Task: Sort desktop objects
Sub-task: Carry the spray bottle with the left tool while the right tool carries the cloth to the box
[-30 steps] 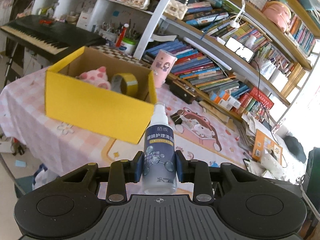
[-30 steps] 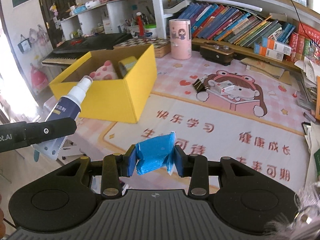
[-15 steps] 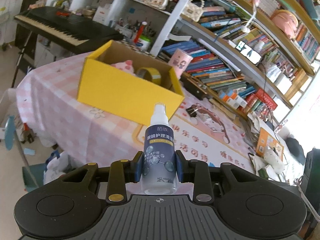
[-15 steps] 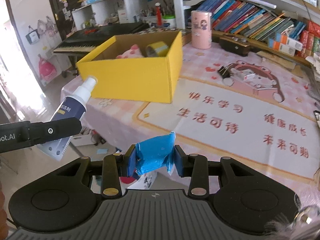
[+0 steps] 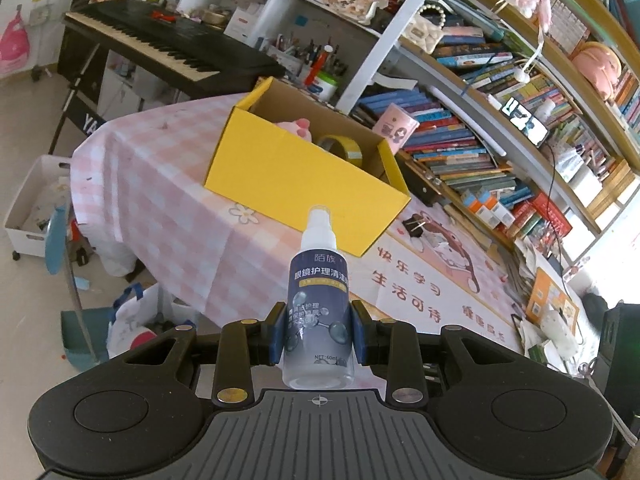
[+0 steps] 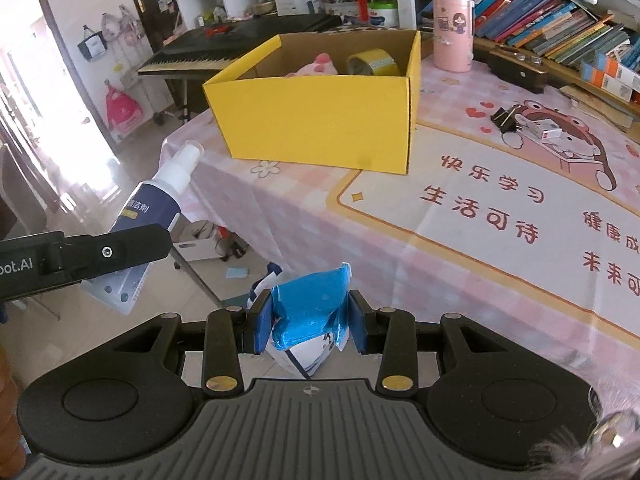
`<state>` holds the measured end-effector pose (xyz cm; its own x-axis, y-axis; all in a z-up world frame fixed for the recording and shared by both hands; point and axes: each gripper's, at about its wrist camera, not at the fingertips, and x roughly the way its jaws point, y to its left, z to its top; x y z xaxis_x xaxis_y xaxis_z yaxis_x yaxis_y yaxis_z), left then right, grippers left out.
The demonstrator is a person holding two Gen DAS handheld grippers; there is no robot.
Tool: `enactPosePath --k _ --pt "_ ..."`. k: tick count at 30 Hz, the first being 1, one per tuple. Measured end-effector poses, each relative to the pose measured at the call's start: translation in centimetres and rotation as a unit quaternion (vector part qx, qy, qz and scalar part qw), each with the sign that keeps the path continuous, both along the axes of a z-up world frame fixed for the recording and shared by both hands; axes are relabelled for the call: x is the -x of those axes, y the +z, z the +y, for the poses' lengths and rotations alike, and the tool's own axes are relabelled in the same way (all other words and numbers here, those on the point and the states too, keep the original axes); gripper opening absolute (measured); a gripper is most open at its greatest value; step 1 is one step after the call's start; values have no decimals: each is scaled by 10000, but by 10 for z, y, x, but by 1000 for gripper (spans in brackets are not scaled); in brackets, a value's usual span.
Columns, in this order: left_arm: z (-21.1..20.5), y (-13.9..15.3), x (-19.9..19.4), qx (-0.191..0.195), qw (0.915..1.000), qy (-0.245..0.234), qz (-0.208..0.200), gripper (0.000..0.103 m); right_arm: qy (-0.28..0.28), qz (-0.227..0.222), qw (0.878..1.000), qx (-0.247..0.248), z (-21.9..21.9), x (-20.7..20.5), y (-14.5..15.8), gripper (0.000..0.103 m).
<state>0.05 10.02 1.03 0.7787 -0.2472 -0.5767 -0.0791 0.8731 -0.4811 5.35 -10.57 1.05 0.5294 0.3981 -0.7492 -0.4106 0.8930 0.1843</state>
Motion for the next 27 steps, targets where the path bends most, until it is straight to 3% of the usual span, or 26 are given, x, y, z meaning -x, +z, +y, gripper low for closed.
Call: enactPosePath --k 27 --pt "11 -1 -3 60 10000 -19 -3 31 61 18 10000 73 16 -1 1 36"
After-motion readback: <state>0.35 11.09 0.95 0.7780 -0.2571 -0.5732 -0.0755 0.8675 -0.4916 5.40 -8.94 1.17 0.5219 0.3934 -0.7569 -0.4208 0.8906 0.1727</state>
